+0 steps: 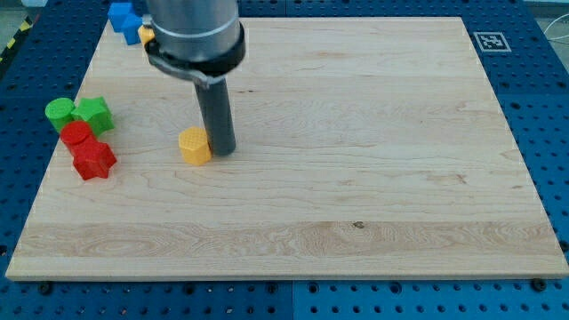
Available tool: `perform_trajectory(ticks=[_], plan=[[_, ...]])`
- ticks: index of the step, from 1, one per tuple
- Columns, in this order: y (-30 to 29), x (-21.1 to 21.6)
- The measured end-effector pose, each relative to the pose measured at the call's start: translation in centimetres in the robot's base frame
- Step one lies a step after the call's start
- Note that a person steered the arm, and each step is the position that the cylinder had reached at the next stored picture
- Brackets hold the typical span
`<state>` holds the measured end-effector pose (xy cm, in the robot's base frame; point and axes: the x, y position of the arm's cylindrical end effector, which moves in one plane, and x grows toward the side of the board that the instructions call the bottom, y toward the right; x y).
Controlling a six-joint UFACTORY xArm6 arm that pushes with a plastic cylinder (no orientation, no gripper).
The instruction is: Move the yellow hexagon to the right side of green star
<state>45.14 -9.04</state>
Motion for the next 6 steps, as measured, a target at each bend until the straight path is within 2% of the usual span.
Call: perform_trajectory(ticks=[2, 3, 4, 6], plan=[[-2.1, -5.7], [1.4, -5.5], [4.1, -3.7], [3.4, 2.7]])
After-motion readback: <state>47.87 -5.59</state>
